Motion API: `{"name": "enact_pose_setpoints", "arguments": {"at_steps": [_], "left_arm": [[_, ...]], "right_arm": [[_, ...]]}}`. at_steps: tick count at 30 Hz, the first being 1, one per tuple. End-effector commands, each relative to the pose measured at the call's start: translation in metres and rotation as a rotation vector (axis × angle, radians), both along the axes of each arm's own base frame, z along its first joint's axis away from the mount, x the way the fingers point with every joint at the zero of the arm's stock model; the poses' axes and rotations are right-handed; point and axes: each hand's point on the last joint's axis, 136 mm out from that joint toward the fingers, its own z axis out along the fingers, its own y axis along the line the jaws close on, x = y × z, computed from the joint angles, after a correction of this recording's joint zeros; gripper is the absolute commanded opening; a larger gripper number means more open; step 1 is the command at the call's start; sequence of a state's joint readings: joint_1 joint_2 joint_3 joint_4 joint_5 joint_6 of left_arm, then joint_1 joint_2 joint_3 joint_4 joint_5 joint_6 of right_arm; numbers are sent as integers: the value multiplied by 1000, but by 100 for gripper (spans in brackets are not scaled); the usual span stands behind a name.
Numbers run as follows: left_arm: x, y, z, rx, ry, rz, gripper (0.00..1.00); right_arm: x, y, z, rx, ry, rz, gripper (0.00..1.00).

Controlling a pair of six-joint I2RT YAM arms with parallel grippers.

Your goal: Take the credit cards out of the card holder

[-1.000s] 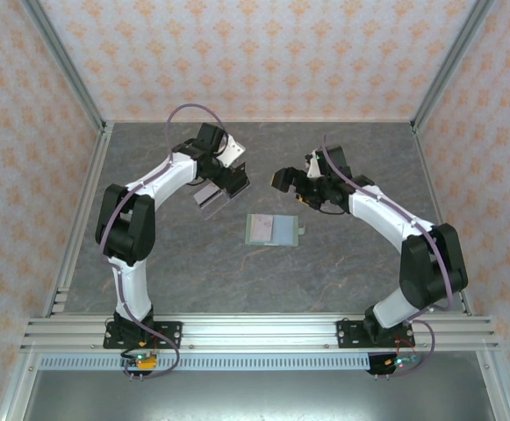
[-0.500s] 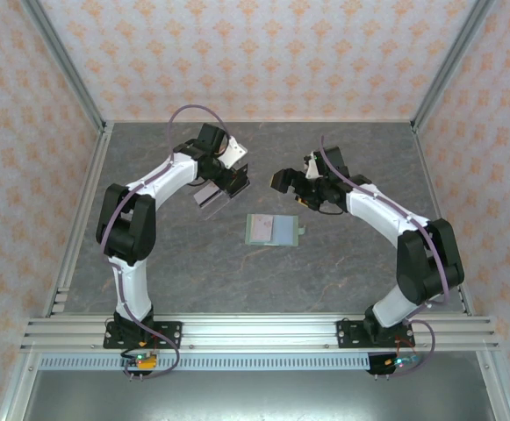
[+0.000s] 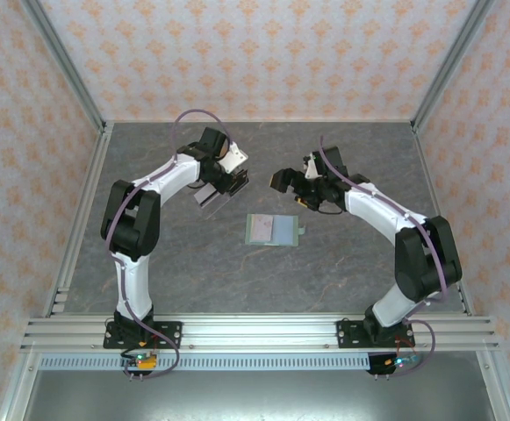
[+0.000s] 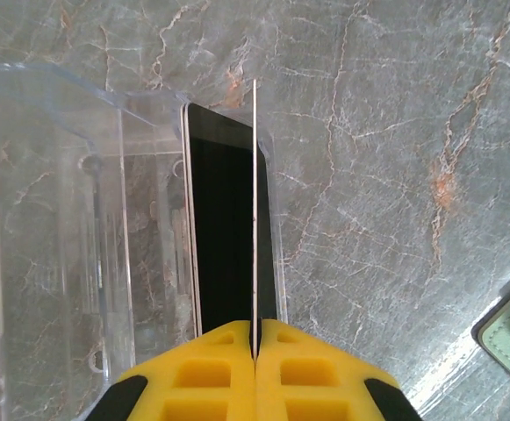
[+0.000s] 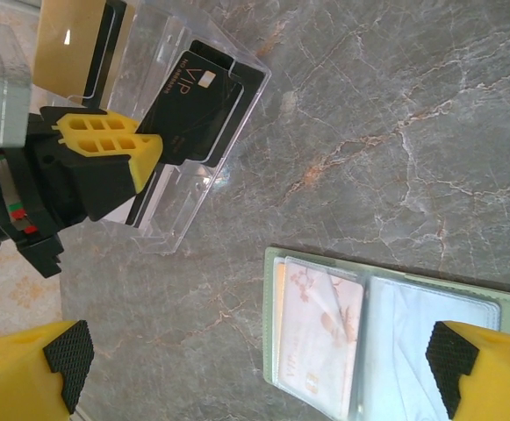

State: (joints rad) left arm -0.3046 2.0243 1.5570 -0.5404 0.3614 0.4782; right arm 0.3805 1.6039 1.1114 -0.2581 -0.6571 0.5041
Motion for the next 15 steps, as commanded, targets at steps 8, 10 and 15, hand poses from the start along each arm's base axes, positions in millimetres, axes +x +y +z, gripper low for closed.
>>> {"name": "enact_pose_setpoints", "arguments": {"at_steps": [8,10,15], "left_arm": [[4,11,-6,55,5,1,8],[6,11,-4,49,-2,11,10],[12,12,5,37,-27,49,21]], "right_arm": [[10,7,11,34,-1,0,100],[10,8,9,34,4,1,100],[11,9,9,40,10,3,100]]}}
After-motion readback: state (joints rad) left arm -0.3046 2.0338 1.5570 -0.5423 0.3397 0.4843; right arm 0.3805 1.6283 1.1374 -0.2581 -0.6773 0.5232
